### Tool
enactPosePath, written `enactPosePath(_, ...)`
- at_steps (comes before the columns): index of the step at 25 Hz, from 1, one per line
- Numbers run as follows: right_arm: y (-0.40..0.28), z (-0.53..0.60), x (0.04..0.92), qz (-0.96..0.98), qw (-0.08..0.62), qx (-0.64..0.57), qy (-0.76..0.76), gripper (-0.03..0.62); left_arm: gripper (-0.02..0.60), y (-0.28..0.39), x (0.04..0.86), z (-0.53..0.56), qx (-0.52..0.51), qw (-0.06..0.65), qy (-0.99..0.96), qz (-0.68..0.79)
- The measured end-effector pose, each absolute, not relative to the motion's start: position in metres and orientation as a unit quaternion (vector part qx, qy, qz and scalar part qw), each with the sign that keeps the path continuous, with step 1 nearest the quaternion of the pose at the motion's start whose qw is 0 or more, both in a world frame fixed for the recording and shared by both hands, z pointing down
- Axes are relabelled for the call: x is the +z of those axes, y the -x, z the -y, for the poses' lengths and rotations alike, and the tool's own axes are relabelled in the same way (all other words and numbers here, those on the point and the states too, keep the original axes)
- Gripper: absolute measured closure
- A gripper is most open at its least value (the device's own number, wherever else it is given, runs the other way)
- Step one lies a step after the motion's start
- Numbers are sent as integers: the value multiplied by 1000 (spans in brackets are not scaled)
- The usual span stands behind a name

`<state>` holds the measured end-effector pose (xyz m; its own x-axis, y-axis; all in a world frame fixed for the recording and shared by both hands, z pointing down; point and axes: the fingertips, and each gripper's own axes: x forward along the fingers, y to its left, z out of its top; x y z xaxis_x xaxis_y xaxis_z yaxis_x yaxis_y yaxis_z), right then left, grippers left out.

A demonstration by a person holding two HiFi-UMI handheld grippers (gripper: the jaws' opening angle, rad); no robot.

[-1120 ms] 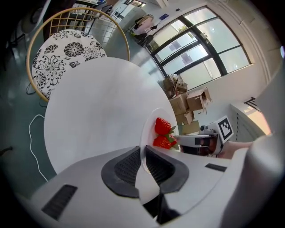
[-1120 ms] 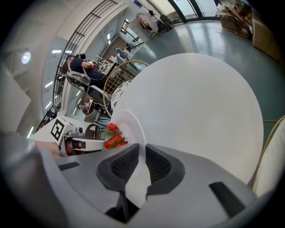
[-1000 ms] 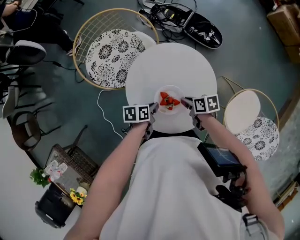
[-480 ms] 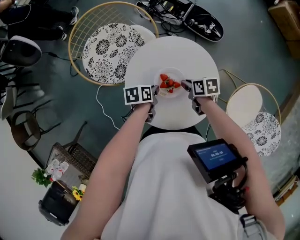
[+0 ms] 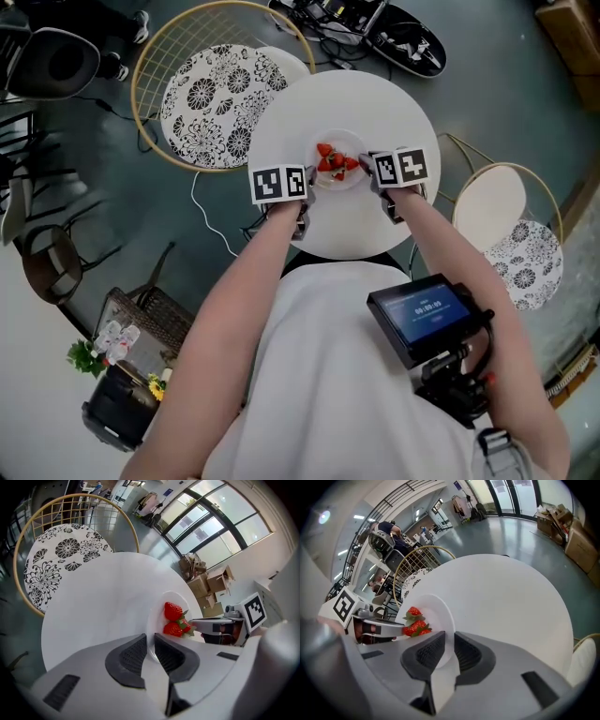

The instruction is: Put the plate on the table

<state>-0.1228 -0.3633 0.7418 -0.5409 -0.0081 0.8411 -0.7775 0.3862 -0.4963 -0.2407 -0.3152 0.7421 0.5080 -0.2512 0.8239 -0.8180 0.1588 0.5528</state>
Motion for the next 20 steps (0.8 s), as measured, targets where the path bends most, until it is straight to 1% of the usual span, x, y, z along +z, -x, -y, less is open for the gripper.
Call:
enactPosePath(4, 124, 366, 744, 737, 412, 465, -267, 551, 542, 241, 743, 317, 250, 603, -617, 439)
enactPosePath(10, 125, 368, 745, 743, 423, 444, -268, 548, 535, 242, 746, 316, 259, 597, -621, 436)
enactPosePath(15, 122, 365, 747, 746, 448, 410, -275, 537, 522, 240, 747, 312, 280, 580, -636, 425)
enactPosePath(20, 124, 366, 745, 753, 458, 383, -277, 536, 511, 245, 743, 311, 280, 572, -647, 419)
